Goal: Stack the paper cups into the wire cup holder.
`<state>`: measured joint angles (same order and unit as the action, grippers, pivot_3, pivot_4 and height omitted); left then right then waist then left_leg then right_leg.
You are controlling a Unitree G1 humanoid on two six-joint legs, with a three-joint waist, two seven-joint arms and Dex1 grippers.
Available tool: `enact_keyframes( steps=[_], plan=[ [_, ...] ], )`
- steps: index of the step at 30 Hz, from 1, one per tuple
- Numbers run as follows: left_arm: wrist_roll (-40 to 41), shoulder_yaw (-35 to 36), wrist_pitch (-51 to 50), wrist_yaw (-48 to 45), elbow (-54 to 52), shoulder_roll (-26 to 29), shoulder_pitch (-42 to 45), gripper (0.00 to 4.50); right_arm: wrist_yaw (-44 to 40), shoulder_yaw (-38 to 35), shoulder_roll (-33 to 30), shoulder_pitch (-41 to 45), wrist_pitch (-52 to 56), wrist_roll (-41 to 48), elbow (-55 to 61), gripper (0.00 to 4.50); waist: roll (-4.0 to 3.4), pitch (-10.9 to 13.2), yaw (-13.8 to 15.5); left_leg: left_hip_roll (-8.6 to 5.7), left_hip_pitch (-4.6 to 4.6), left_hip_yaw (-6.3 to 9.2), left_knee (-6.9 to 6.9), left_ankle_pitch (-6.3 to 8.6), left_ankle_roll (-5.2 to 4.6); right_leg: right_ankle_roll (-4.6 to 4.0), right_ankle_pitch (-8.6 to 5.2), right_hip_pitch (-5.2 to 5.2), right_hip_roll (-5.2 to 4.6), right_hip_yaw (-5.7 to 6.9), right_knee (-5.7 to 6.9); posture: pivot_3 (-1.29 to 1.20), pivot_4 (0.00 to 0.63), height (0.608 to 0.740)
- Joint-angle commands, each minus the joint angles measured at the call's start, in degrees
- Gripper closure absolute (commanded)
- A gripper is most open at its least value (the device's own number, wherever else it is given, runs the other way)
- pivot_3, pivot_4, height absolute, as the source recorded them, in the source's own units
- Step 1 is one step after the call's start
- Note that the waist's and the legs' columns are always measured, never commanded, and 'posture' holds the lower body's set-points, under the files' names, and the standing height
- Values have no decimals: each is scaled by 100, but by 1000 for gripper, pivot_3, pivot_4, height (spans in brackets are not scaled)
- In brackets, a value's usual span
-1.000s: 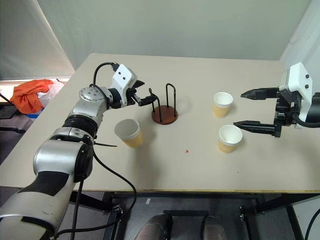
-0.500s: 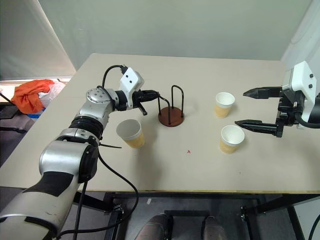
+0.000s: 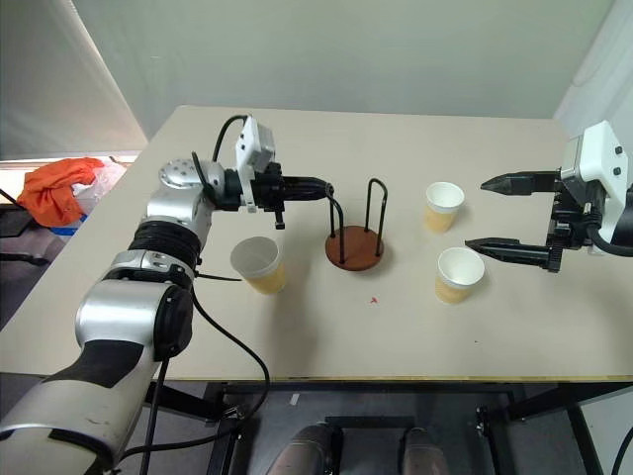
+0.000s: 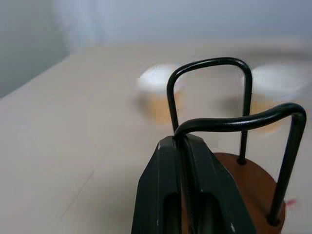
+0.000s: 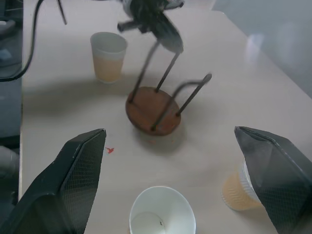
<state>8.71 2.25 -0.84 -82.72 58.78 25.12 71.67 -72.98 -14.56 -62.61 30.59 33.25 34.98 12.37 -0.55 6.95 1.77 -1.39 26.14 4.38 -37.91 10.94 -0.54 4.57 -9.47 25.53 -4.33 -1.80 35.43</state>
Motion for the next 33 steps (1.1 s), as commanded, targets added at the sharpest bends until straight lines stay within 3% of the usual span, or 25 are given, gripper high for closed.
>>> enact_keyframes(
  steps=[1, 5, 11, 17, 29, 33],
  plan=[
    [610, 170, -896, -347, -1286, 109, -288, 4483, -96, -108, -113, -54, -44, 133, 198, 0, -1, -1, -13, 1, -1, -8, -5, 3, -4, 2, 1, -2, 4, 3, 0, 0, 150, 740],
    [867, -250, -1756, -510, -3181, 250, -1363, 4483, -100, 81, -40, -59, 2, 165, 306, 0, -8, -5, -35, 6, -11, -22, -16, 14, -19, 29, 16, -9, -9, -6, -5, 0, 150, 740],
    [932, -439, -2046, 155, -4375, 154, -2253, 4483, -169, 410, -73, -185, -52, 21, 427, 0, -8, -5, -32, 18, -14, -18, -26, 20, -29, 5, 12, -13, -9, -3, -10, 0, 150, 740],
    [829, -528, -1734, 879, -4551, -107, -2504, 4483, -226, 882, -267, -450, -257, -480, 572, 0, -8, -5, -10, 15, -28, -7, -23, 35, -57, -21, 34, -36, -10, 0, -20, 0, 150, 740],
    [563, -1018, -1665, 983, -4245, 30, -2593, 4483, -166, 1141, -237, -393, -402, -893, 466, 0, -8, -5, -42, 24, -32, -8, -15, 28, -54, -27, 68, -40, -6, 4, -48, 0, 150, 740],
    [333, -1050, -1403, 1214, -3918, 6, -2449, 3357, -147, 1165, -205, -359, -416, -951, 440, 0, -8, -5, -41, 24, -32, -8, -12, 28, -54, -27, 67, -40, -6, 4, -50, 0, 150, 740]
  ],
)
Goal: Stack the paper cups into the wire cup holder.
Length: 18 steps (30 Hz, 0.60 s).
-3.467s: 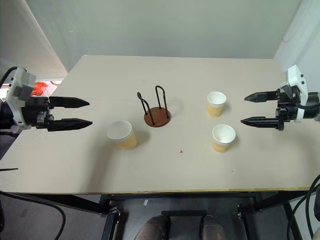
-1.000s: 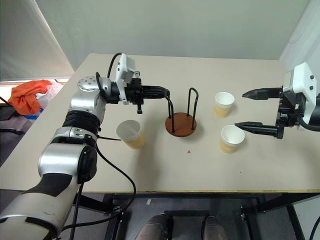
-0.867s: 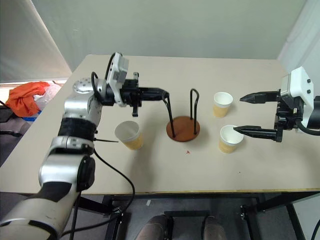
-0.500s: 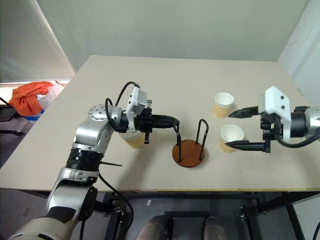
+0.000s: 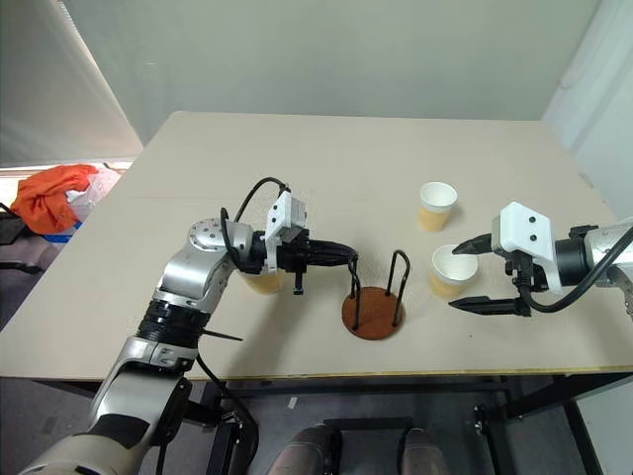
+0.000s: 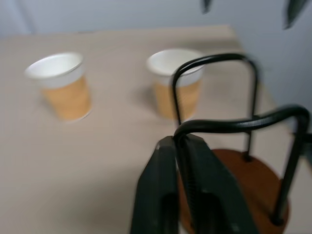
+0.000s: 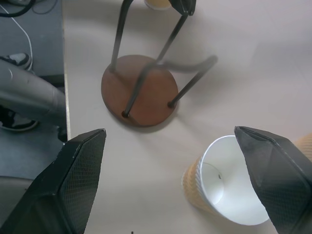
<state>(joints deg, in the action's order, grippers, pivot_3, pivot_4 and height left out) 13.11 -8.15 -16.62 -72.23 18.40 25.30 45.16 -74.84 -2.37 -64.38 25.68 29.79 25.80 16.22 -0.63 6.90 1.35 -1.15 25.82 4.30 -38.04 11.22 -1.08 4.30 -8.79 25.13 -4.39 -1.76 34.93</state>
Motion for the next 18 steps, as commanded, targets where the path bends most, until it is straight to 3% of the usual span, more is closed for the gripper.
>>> enact_keyframes(
  steps=[1, 9, 18],
  plan=[
    [-99, -21, 155, 127, 122, 7, 217, 3015, 38, -47, -23, 139, -70, -46, 52, 0, 0, 0, 6, 0, 1, 0, 0, 0, 0, 0, 0, 0, 0, 0, -1, 0, 150, 740],
    [-7, 96, 305, -462, 214, 588, 558, 391, -104, 182, -38, 351, -322, -344, -318, 0, 0, 0, 3, 1, 5, 2, 4, 3, 1, -1, -1, 5, 1, 0, -5, 0, 150, 740],
    [689, 458, -428, -1373, -953, 1766, 828, 391, -373, 771, 253, 849, -791, -812, -948, 0, 0, 1, -32, 7, 14, 2, 12, 8, 2, -10, -8, 19, 3, 2, -9, 0, 150, 740]
  ],
)
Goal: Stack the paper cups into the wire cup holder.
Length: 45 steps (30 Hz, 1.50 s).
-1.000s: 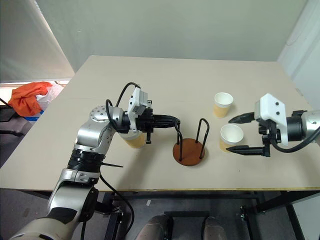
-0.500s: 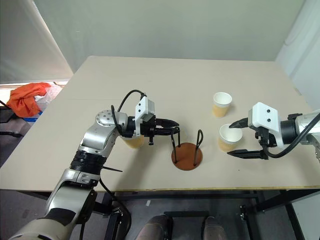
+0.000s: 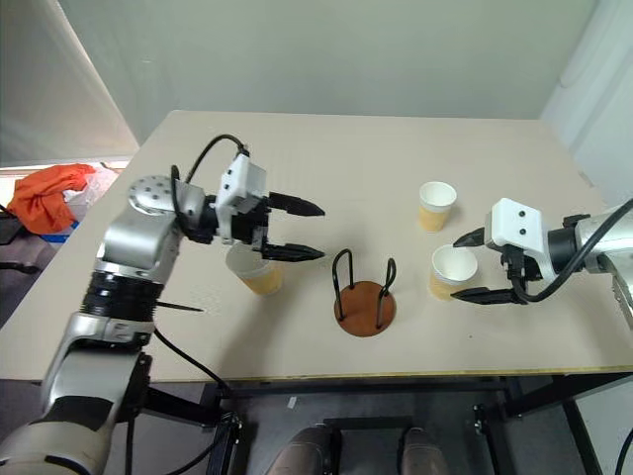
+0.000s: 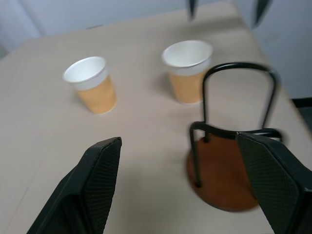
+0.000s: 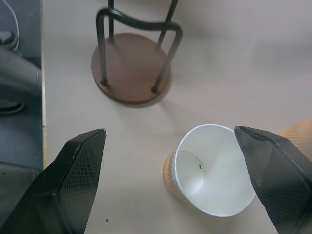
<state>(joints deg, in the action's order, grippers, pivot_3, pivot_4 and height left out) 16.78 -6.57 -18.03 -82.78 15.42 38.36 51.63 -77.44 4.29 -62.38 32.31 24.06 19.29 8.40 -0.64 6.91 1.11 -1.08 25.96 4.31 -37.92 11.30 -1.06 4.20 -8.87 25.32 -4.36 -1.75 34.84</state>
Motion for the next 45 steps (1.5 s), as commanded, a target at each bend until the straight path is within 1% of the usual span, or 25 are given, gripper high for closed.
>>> enact_keyframes(
  steps=[1, 3, 5, 8, 10, 13, 16, 21, 27, 28, 32, 35, 38, 40, 42, 45],
  plan=[
    [493, 402, -395, -583, -991, 799, 82, 391, -144, 167, 104, 254, -276, -218, -271, 0, 2, 1, -13, 2, 1, 0, 1, 1, 1, -2, -2, 3, 1, 1, 2, 0, 150, 740],
    [821, 589, -595, -902, -1491, 1272, -100, 391, -206, 248, 169, 341, -376, -303, -428, 0, 3, 2, -37, 8, 12, 0, 3, 5, 6, -10, -6, 18, 4, 3, 2, 0, 150, 740],
    [1110, 760, -899, -851, -1753, 1494, -199, 391, -295, 302, 186, 359, -490, -366, -539, 0, -2, -1, -49, 9, 8, -1, 6, 15, 14, -17, -11, 23, 6, 3, 5, 0, 150, 740],
    [1442, 1314, -1176, -738, -2201, 1981, -825, 391, -286, 619, 319, 407, -762, -785, -866, 0, -6, -4, -59, 16, 0, 0, 19, 19, 15, -26, -23, 21, 4, 4, 8, 0, 150, 740],
    [1688, 1660, -1387, -631, -2514, 2185, -1320, 391, -251, 747, 463, 445, -832, -926, -1004, 0, -5, -3, -80, 26, -8, 0, 23, 24, 22, -35, -26, 20, 5, 5, 12, 0, 150, 740],
    [1964, 2092, -1672, -324, -2909, 2328, -1896, 391, -333, 841, 550, 401, -937, -1034, -1084, 0, -5, -2, -78, 36, -7, 2, 31, 19, 30, -50, -25, 27, 9, 10, 15, 0, 150, 740],
    [2171, 2451, -1872, 85, -3200, 2320, -2243, 350, -436, 906, 571, 363, -1030, -1130, -1128, 616, -5, -2, -73, 37, -8, 3, 36, 16, 36, -69, -27, 29, 10, 11, 18, 0, 150, 740],
    [2517, 2700, -2088, 534, -3539, 2288, -2432, 350, -473, 947, 692, 534, -1102, -1256, -1260, 2314, -5, -2, -86, 37, -15, 4, 39, 15, 46, -92, -24, 27, 10, 11, 21, 0, 150, 740],
    [2705, 2749, -2101, 670, -3520, 2406, -2513, 350, -430, 1008, 846, 712, -1168, -1466, -1493, 4373, -5, -2, -95, 41, -20, 4, 51, 13, 58, -98, -22, 31, 11, 11, 22, 0, 150, 740],
    [2721, 2747, -2092, 684, -3517, 2417, -2520, 350, -394, 1010, 875, 733, -1168, -1508, -1530, 4444, -5, -2, -94, 42, -20, 4, 54, 13, 60, -100, -23, 32, 11, 11, 22, 0, 150, 740],
    [2743, 2715, -2042, 721, -3464, 2469, -2521, 350, -439, 922, 861, 787, -1185, -1513, -1460, 4444, -5, -2, -94, 44, -26, 4, 64, 16, 65, -107, -27, 32, 12, 13, 22, 0, 150, 740],
    [2676, 2698, -1969, 692, -3355, 2525, -2515, 350, -711, 667, 824, 1110, -996, -1104, -1214, 4444, -8, 0, -98, 44, -25, 4, 69, 17, 68, -110, -29, 37, 12, 13, 22, 0, 150, 740],
    [2533, 2686, -1862, 623, -3190, 2632, -2594, 350, -907, 265, 973, 1752, -584, -349, -947, 4444, -13, 3, -108, 44, -16, 3, 80, 9, 78, -110, -29, 53, 13, 12, 27, 0, 150, 740],
    [2487, 2702, -1808, 565, -3117, 2696, -2711, 350, -937, 165, 1042, 2206, -501, -128, -798, 4444, -14, 3, -115, 45, -15, 3, 90, 4, 83, -119, -35, 63, 16, 11, 33, 0, 150, 740],
    [2460, 2681, -1760, 549, -3103, 2731, -2788, 350, -1014, 173, 1125, 2510, -435, 59, -612, 4444, -13, 2, -124, 58, -19, 3, 96, 7, 88, -137, -45, 64, 27, 13, 36, 0, 150, 740],
    [2469, 2634, -1732, 588, -3129, 2709, -2804, 350, -1003, 506, 1398, 2718, -601, -43, -239, 4444, 11, -11, -130, 79, -27, 13, 96, 22, 107, -186, -74, 64, 48, 23, 51, 0, 150, 740]
  ],
)
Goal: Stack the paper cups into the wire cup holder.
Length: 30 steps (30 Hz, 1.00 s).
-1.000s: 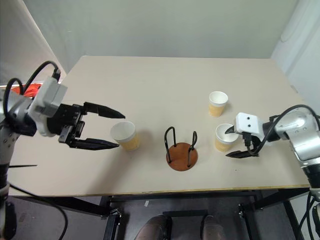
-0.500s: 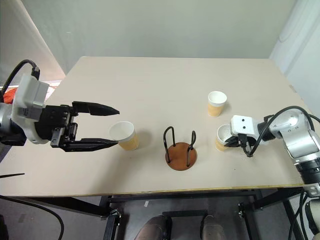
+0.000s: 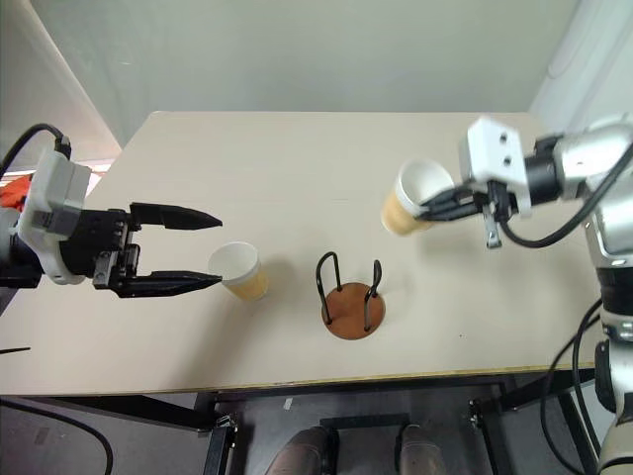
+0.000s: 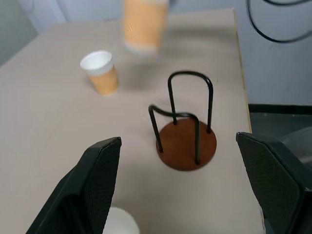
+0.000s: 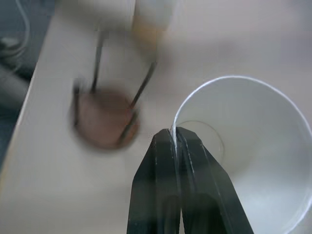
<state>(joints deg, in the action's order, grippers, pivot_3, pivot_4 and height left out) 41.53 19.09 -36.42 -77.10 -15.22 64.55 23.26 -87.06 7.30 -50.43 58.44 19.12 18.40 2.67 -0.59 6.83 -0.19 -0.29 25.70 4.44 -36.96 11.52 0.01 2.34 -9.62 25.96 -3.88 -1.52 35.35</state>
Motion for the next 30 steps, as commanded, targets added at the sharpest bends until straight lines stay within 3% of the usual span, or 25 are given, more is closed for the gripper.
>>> enact_keyframes(
  steps=[1, 22, 25, 30],
  plan=[
    [-10, 53, 112, 31, -73, 77, 30, 350, -26, 320, 323, 156, -168, -26, 373, 4444, 5, -2, 0, 4, -6, 3, -1, 5, 5, -9, -5, -2, 7, 1, 6, 0, 150, 740],
    [29, 155, 98, 159, -257, 114, -222, 350, -205, 923, 581, -308, -420, -302, 745, 4444, 4, 1, -2, 22, -34, 5, -3, 12, 32, -43, -26, 5, 28, -5, 65, 0, 150, 740],
    [11, 105, 114, 167, -242, 103, -187, 350, -225, 938, 590, -287, -407, -350, 711, 3773, 4, 1, -2, 28, -36, 6, -3, 13, 35, -49, -29, 4, 36, -6, 65, 0, 150, 740],
    [-14, 71, 159, 252, -199, 33, -102, 350, -186, 897, 623, -194, -415, -436, 580, 2090, 4, 1, -2, 37, -41, 6, -3, 18, 43, -51, -29, 4, 49, -8, 66, 0, 150, 740]
  ],
)
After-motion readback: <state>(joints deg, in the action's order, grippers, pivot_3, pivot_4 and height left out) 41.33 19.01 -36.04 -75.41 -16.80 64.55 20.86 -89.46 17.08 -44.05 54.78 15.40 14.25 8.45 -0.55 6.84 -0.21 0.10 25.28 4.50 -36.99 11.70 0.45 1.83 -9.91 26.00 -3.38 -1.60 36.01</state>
